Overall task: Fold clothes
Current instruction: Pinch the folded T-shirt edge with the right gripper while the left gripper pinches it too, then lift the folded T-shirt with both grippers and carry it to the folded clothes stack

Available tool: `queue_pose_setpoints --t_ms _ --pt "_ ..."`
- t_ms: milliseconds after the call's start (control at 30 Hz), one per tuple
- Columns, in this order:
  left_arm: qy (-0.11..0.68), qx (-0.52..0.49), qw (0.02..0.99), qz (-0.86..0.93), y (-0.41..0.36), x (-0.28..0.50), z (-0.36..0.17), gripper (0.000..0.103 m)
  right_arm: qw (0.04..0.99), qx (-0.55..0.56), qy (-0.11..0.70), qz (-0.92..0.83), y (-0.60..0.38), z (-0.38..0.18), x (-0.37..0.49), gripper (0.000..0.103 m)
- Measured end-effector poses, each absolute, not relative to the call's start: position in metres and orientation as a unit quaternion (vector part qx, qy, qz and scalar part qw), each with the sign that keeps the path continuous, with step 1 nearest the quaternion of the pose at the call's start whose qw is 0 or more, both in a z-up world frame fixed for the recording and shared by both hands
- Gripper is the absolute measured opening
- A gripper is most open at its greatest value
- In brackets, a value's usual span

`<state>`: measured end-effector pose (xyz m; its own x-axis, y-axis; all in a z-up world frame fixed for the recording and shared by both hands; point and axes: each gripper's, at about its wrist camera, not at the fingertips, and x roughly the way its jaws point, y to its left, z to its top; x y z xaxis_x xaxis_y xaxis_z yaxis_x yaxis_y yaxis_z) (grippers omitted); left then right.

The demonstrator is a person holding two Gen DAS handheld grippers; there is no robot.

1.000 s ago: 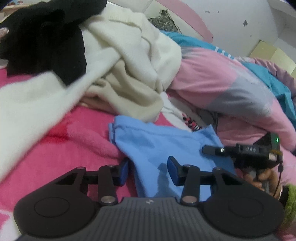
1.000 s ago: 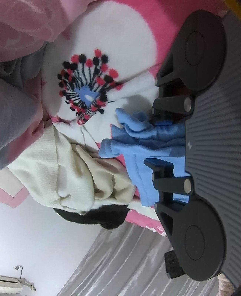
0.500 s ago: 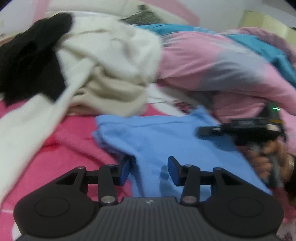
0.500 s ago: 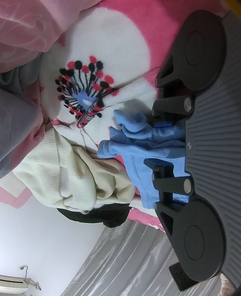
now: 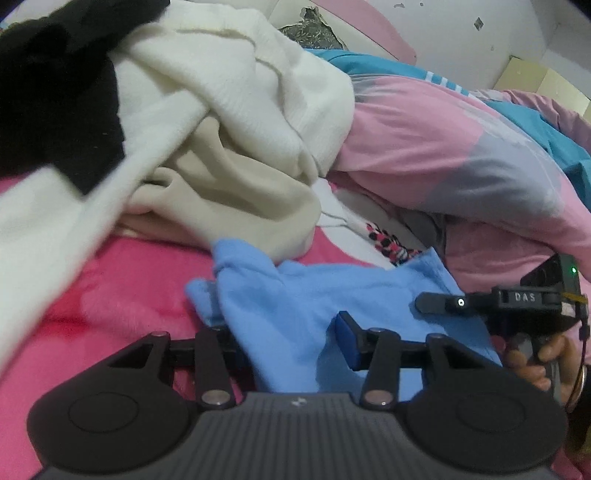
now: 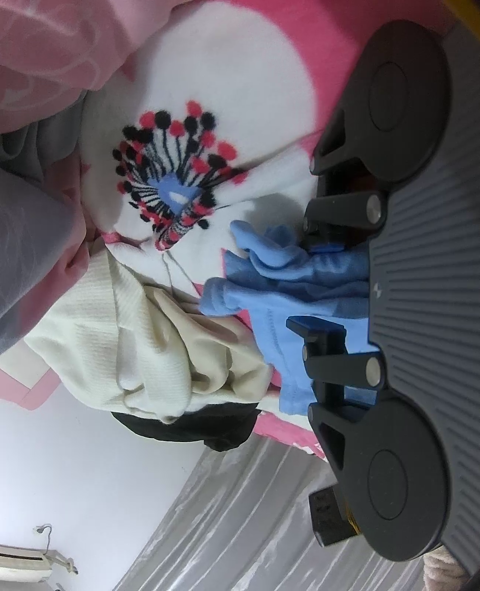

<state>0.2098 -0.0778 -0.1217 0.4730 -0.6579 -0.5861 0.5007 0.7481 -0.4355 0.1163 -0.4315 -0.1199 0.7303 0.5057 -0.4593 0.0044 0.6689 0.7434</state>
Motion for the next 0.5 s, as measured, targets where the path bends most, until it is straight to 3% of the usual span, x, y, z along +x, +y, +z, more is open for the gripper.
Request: queue_pose_setpoints --t_ms 133,300,500 --pt "0.381 -0.109 0.853 -0.34 -0.088 0.212 -0.123 0.045 0.848 0.377 0.338 0.156 -0.431 -0.122 0.123 0.024" --pt "0.379 -0.126 0.85 -0.344 -0.086 0.205 -0.117 0.019 0.865 0.334 0.339 0.158 -0.424 -0.109 0.122 0.013" --pt "0.368 -0.144 0.854 -0.339 -0.078 0.194 -0.104 0.013 0.886 0.295 0.315 0.167 -0.414 -0.082 0.109 0.013"
